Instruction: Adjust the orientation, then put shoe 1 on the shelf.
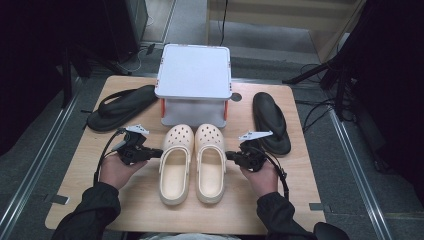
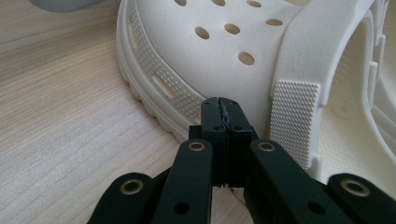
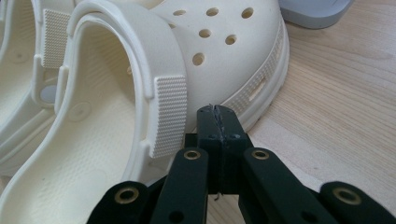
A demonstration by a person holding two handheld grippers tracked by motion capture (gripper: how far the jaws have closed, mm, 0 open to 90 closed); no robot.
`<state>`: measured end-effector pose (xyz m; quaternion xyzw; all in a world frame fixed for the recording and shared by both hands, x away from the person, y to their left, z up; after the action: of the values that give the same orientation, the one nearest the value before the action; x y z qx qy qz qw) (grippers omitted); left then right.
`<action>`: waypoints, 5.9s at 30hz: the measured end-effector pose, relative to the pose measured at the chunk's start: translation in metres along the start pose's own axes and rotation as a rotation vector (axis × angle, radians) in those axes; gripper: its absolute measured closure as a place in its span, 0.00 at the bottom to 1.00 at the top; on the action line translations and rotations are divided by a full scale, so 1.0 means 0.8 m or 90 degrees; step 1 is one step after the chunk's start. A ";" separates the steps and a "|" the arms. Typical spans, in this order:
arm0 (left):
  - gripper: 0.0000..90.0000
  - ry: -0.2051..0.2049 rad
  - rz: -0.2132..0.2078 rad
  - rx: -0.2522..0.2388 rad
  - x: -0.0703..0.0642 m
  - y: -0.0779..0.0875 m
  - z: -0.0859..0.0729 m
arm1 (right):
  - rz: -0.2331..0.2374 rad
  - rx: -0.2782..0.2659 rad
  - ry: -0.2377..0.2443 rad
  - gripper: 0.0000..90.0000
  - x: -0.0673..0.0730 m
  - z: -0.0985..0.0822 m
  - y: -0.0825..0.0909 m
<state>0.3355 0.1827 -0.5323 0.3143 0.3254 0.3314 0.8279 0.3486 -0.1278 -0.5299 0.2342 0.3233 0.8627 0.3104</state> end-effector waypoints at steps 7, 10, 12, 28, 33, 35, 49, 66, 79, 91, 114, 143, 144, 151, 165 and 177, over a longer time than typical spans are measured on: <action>1.00 -0.011 -0.011 0.005 -0.010 -0.004 -0.002 | 0.000 0.007 0.006 1.00 -0.002 -0.001 -0.006; 1.00 -0.016 -0.016 0.006 -0.015 -0.005 -0.002 | -0.001 0.005 0.004 1.00 -0.002 0.000 -0.006; 1.00 -0.015 -0.018 0.006 -0.014 -0.005 -0.002 | 0.001 0.004 0.005 1.00 -0.003 0.000 -0.006; 1.00 -0.016 -0.024 0.003 -0.018 -0.005 -0.001 | -0.003 -0.004 -0.003 1.00 -0.009 0.002 -0.005; 0.92 -0.013 -0.024 -0.023 -0.015 0.004 0.004 | -0.018 -0.028 -0.003 0.97 -0.012 0.005 0.007; 0.88 -0.005 -0.034 -0.035 -0.016 0.007 0.009 | -0.020 -0.041 -0.005 0.95 -0.011 0.007 0.015; 0.86 -0.033 -0.047 -0.048 -0.023 0.037 0.056 | 0.012 -0.080 0.002 0.83 0.027 0.008 0.060; 0.98 -0.038 -0.054 -0.056 -0.012 0.070 0.106 | 0.036 -0.072 0.004 0.72 0.071 -0.003 0.061; 1.00 -0.038 -0.052 -0.081 0.016 0.090 0.169 | 0.051 -0.049 0.024 0.70 0.086 -0.004 0.043; 1.00 -0.048 -0.018 -0.089 0.045 0.075 0.214 | 0.041 -0.036 0.023 0.69 0.093 -0.007 0.030; 1.00 -0.047 -0.005 -0.079 0.068 0.060 0.218 | 0.020 -0.037 -0.011 0.60 0.109 0.004 -0.003; 1.00 -0.055 0.003 -0.083 0.066 0.058 0.219 | -0.056 -0.043 -0.065 0.51 0.112 0.031 -0.058; 1.00 -0.055 0.003 -0.083 0.066 0.058 0.219 | -0.055 -0.045 -0.069 0.52 0.111 0.031 -0.059; 1.00 -0.058 0.008 -0.085 0.065 0.058 0.219 | -0.050 -0.047 -0.096 0.60 0.111 0.031 -0.058; 1.00 -0.053 0.000 -0.085 0.067 0.058 0.219 | -0.080 -0.067 -0.094 0.73 0.106 0.033 -0.053; 1.00 -0.048 0.002 -0.085 0.066 0.058 0.220 | -0.051 -0.071 -0.070 0.74 0.104 0.055 -0.038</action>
<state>0.4812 0.1960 -0.4122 0.2710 0.2706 0.3417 0.8582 0.3292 -0.0346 -0.5041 0.2501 0.2663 0.8523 0.3744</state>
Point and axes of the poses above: each handheld gripper's, and its own axes: y roughly backward along the jaws, z roughly out of its top, x roughly to its left, the point moved 5 cm from there along -y, roughly forward along the jaws, and after that the axes turned 3 degrees about y, right-handed, at the moved point
